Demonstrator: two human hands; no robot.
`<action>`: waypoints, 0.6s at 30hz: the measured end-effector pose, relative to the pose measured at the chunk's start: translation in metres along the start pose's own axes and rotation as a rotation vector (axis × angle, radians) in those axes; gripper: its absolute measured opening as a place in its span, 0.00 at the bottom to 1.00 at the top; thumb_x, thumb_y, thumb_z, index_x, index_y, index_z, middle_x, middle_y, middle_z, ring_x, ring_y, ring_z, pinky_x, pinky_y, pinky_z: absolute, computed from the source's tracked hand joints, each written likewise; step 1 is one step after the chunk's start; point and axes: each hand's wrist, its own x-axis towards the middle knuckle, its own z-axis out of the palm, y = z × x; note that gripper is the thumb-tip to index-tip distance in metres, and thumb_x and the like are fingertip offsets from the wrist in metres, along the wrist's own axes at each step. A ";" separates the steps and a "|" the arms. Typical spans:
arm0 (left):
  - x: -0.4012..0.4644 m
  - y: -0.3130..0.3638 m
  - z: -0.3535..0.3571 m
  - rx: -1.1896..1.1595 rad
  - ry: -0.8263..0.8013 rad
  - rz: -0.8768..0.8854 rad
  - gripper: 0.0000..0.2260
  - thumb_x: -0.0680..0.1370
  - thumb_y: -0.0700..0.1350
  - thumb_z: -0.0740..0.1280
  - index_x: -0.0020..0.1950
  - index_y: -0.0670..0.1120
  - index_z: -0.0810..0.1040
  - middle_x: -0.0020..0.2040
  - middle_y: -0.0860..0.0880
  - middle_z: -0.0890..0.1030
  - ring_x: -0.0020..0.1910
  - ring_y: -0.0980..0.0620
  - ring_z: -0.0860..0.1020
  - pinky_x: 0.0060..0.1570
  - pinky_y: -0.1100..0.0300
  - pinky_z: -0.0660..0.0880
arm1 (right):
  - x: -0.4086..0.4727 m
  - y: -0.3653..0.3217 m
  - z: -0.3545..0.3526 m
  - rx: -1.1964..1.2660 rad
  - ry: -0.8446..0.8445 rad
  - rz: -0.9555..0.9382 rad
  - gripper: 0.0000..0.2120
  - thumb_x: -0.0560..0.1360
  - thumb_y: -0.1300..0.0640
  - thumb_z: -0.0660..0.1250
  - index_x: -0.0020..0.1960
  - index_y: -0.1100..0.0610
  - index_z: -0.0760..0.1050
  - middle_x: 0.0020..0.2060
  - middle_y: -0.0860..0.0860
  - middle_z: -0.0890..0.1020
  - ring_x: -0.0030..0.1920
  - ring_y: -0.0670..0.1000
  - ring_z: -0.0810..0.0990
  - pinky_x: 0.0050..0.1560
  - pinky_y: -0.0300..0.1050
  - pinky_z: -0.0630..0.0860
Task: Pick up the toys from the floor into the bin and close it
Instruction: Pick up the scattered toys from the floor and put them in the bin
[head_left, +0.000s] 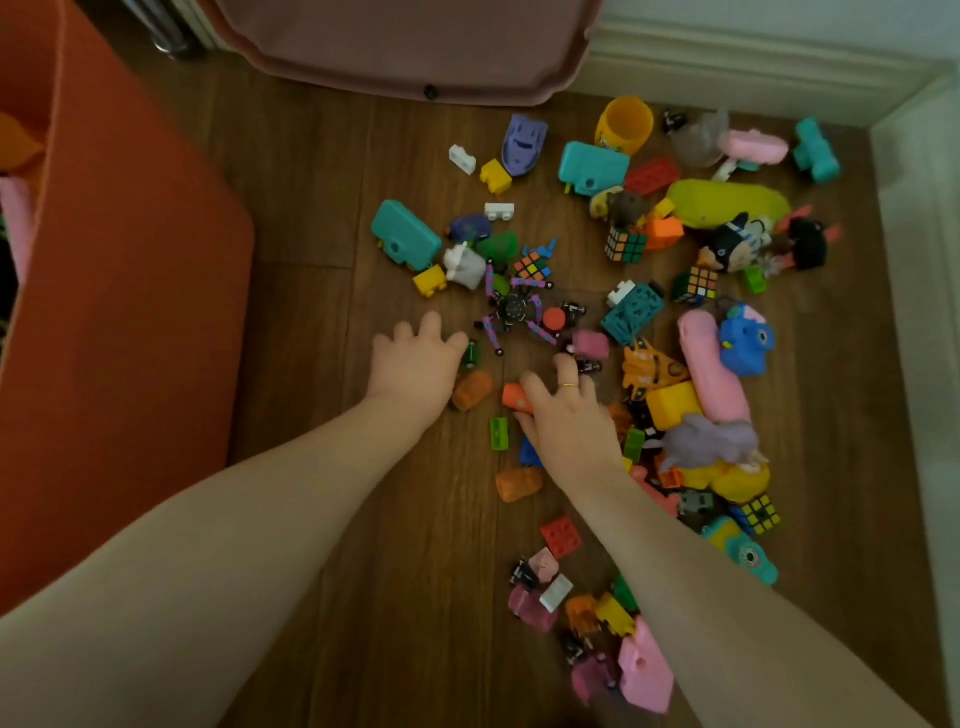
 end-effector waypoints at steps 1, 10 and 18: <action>-0.001 0.001 0.000 0.011 -0.005 -0.003 0.14 0.80 0.44 0.57 0.66 0.47 0.66 0.63 0.42 0.67 0.60 0.38 0.69 0.50 0.49 0.68 | -0.002 0.001 0.000 0.017 -0.023 -0.018 0.19 0.80 0.51 0.57 0.70 0.52 0.62 0.70 0.58 0.60 0.65 0.61 0.66 0.52 0.53 0.76; -0.042 -0.020 -0.019 -0.879 -0.117 -0.210 0.23 0.75 0.47 0.67 0.69 0.46 0.68 0.63 0.45 0.74 0.56 0.46 0.75 0.50 0.54 0.74 | -0.011 -0.012 -0.040 1.291 -0.068 0.465 0.07 0.76 0.62 0.65 0.54 0.59 0.75 0.41 0.53 0.76 0.37 0.50 0.75 0.36 0.38 0.74; -0.115 -0.091 -0.108 -1.546 -0.028 0.054 0.09 0.79 0.38 0.59 0.49 0.50 0.75 0.43 0.47 0.78 0.42 0.50 0.75 0.46 0.56 0.71 | -0.027 -0.094 -0.130 2.042 -0.319 0.398 0.10 0.77 0.61 0.59 0.54 0.58 0.76 0.40 0.55 0.79 0.28 0.48 0.78 0.22 0.34 0.71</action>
